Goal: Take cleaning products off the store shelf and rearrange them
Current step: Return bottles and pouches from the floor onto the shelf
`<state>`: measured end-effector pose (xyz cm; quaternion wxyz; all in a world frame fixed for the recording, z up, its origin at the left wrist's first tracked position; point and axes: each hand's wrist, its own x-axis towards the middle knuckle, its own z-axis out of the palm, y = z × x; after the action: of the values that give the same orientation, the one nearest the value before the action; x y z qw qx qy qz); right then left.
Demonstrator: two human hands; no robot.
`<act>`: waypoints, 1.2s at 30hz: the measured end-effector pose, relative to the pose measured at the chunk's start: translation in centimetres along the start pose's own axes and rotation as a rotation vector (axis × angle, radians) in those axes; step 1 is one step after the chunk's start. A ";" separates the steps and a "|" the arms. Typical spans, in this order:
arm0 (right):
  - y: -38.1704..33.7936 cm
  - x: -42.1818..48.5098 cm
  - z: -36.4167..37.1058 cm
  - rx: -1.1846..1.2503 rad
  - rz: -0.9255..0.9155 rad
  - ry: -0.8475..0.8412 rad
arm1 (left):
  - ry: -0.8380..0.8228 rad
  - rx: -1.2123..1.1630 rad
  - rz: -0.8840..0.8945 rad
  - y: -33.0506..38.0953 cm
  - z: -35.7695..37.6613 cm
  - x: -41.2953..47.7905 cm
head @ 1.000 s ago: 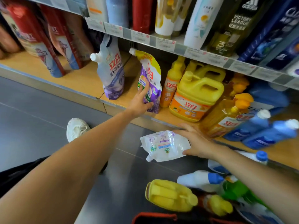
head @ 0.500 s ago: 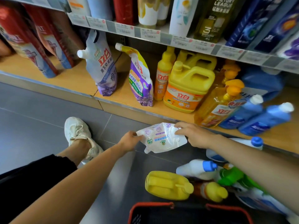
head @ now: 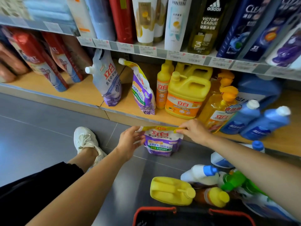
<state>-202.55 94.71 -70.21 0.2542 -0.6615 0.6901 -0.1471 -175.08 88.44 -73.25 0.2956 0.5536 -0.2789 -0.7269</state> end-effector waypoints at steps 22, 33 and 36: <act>-19.2 8.7 -10.9 0.198 -0.188 0.536 | 0.022 0.361 0.707 5.2 1.3 1.4; -14.2 11.1 -7.5 0.195 -0.109 0.503 | 0.400 0.574 0.584 5.2 4.4 9.9; -14.0 11.7 -7.4 0.198 -0.089 0.565 | 0.313 0.625 0.605 6.3 3.6 10.8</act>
<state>-194.78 80.98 -58.35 0.1087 -0.5959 0.6863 -0.4027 -180.13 76.52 -74.73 0.3518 0.6130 -0.5856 -0.3969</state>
